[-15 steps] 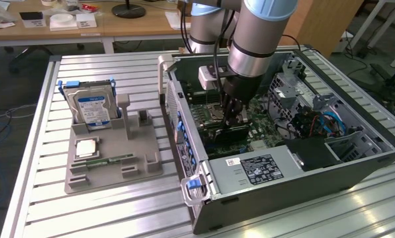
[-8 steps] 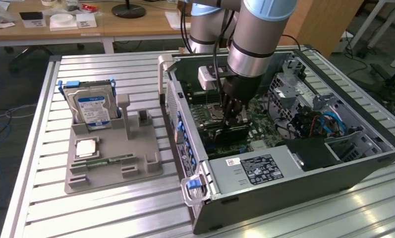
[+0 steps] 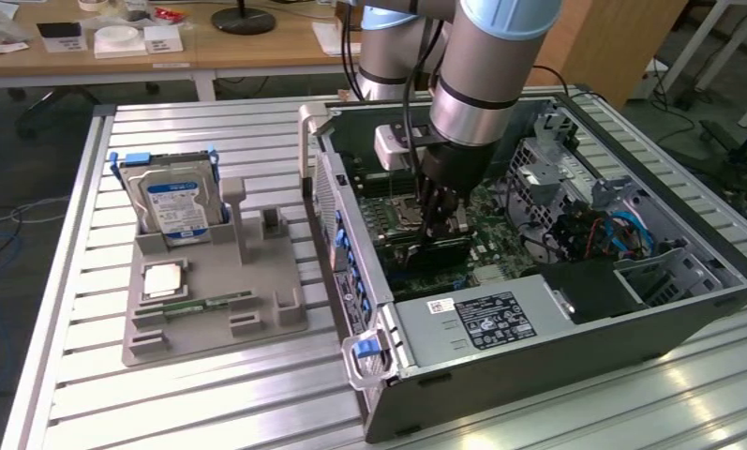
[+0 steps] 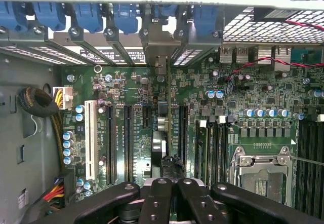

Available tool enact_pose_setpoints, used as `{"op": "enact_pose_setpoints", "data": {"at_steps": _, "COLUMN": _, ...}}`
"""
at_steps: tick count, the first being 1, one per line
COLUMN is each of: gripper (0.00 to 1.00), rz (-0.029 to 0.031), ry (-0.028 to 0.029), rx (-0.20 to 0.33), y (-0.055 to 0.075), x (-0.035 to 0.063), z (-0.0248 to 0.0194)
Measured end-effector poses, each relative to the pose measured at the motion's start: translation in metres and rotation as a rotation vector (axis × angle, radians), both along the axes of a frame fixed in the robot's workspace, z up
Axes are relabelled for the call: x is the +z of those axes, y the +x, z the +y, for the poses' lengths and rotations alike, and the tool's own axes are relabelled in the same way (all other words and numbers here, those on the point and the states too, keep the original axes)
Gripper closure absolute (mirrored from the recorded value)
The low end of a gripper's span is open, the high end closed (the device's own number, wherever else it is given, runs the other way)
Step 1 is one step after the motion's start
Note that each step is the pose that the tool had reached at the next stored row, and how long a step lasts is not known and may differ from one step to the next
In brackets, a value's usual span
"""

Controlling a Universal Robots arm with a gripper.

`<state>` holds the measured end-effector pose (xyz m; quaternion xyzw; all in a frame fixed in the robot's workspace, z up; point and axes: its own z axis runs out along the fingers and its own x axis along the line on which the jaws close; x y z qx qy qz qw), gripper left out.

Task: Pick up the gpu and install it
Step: 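Press down on the gpu until it lock into place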

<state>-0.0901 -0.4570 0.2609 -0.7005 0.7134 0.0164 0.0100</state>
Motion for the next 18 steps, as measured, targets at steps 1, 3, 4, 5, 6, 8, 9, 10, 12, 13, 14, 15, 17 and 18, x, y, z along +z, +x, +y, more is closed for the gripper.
{"op": "enact_pose_setpoints", "data": {"at_steps": 1, "gripper": 0.89, "rz": 0.0, "ry": 0.0001, "rx": 0.0, "y": 0.0, "x": 0.0, "z": 0.0}}
{"op": "enact_pose_setpoints", "data": {"at_steps": 3, "gripper": 0.89, "rz": 0.0, "ry": 0.0, "rx": 0.0, "y": 0.0, "x": 0.0, "z": 0.0}}
{"op": "enact_pose_setpoints", "data": {"at_steps": 4, "gripper": 0.89, "rz": 0.0, "ry": 0.0, "rx": 0.0, "y": 0.0, "x": 0.0, "z": 0.0}}
{"op": "enact_pose_setpoints", "data": {"at_steps": 5, "gripper": 0.89, "rz": 0.0, "ry": 0.0002, "rx": 0.0, "y": 0.0, "x": 0.0001, "z": 0.0}}
{"op": "enact_pose_setpoints", "data": {"at_steps": 6, "gripper": 0.89, "rz": -0.0003, "ry": 0.0008, "rx": 0.0, "y": 0.0, "x": 0.0005, "z": 0.0001}}
{"op": "enact_pose_setpoints", "data": {"at_steps": 8, "gripper": 0.89, "rz": -0.0004, "ry": 0.001, "rx": 0.0, "y": 0.0, "x": 0.0036, "z": 0.0001}}
{"op": "enact_pose_setpoints", "data": {"at_steps": 9, "gripper": 0.89, "rz": 0.0, "ry": 0.0001, "rx": 0.0, "y": 0.0, "x": 0.0061, "z": 0.0}}
{"op": "enact_pose_setpoints", "data": {"at_steps": 10, "gripper": 0.89, "rz": -0.0001, "ry": 0.0002, "rx": 0.0, "y": 0.0, "x": 0.0082, "z": 0.0}}
{"op": "enact_pose_setpoints", "data": {"at_steps": 12, "gripper": 0.89, "rz": 0.0, "ry": 0.0002, "rx": 0.0, "y": 0.0, "x": 0.0131, "z": 0.0}}
{"op": "enact_pose_setpoints", "data": {"at_steps": 13, "gripper": 0.89, "rz": 0.0, "ry": 0.0, "rx": 0.0, "y": 0.0, "x": 0.0156, "z": 0.0}}
{"op": "enact_pose_setpoints", "data": {"at_steps": 14, "gripper": 0.89, "rz": -0.0001, "ry": 0.0002, "rx": 0.0, "y": 0.0, "x": 0.0181, "z": 0.0}}
{"op": "enact_pose_setpoints", "data": {"at_steps": 15, "gripper": 0.89, "rz": -0.0001, "ry": 0.0002, "rx": 0.0, "y": 0.0, "x": 0.0208, "z": 0.0}}
{"op": "enact_pose_setpoints", "data": {"at_steps": 17, "gripper": 0.89, "rz": 0.0, "ry": 0.0001, "rx": 0.0, "y": 0.0, "x": 0.0263, "z": 0.0}}
{"op": "enact_pose_setpoints", "data": {"at_steps": 18, "gripper": 0.89, "rz": 0.0, "ry": 0.0001, "rx": 0.0, "y": 0.0, "x": 0.0291, "z": 0.0}}
